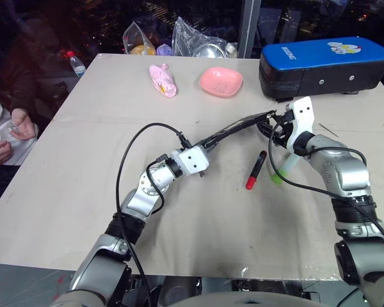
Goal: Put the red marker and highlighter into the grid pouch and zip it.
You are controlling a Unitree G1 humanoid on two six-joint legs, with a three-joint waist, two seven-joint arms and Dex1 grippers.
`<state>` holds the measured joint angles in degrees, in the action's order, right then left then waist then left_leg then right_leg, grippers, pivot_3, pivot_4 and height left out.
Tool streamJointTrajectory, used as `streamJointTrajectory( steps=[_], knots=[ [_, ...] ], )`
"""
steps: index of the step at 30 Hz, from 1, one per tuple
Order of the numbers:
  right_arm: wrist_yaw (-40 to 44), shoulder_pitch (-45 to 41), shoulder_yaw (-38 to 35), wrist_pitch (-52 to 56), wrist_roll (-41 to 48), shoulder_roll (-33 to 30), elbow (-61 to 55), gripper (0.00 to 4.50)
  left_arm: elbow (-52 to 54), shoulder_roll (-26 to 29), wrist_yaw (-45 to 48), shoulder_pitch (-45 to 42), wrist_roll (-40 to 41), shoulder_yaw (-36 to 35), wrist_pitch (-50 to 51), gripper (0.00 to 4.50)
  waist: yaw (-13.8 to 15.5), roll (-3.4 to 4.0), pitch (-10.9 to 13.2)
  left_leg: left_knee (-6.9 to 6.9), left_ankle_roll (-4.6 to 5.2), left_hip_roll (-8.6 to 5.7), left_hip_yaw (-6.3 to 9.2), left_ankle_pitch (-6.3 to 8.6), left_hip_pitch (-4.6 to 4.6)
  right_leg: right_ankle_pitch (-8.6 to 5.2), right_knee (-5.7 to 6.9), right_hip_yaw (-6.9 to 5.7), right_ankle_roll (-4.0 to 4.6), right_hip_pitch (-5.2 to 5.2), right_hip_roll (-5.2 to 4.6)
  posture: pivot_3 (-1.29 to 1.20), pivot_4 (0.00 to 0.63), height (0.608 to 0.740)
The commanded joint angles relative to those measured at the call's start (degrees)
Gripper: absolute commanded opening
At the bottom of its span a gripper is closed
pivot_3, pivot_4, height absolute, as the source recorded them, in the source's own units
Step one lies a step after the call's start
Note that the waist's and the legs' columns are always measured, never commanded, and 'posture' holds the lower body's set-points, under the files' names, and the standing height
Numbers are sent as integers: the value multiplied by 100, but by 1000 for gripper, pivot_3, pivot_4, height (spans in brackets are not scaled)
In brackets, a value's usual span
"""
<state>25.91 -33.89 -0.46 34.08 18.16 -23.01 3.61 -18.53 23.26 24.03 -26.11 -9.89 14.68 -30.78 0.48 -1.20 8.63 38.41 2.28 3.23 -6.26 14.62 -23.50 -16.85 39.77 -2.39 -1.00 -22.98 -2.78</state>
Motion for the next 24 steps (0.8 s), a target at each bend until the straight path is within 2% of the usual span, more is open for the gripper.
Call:
streamJointTrajectory(
  steps=[1, 3, 24],
  knots=[
    [37, -112, -73, -53, -34, -13, -170, 914, 176, -41, 9, -64, 45, -114, -23, 0, 1, 1, 0, 3, 0, 0, 0, 0, -10, 0, 3, 0, 0, -10, 0, 0, 150, 740],
    [22, -106, -79, -43, -36, 5, -213, 42, 157, -81, 10, -84, 41, -120, -7, 0, 3, 1, 0, 4, 0, 0, 1, 0, -20, 0, 5, -1, 0, -18, 0, 0, 150, 740],
    [572, -186, 1024, 73, -1003, -356, -1102, 42, 160, -296, -52, -56, -243, -56, 23, 0, -7, 1, 0, 4, 0, 0, 2, 0, -21, 0, 2, -1, 0, -19, 2, 0, 150, 740]
  ],
)
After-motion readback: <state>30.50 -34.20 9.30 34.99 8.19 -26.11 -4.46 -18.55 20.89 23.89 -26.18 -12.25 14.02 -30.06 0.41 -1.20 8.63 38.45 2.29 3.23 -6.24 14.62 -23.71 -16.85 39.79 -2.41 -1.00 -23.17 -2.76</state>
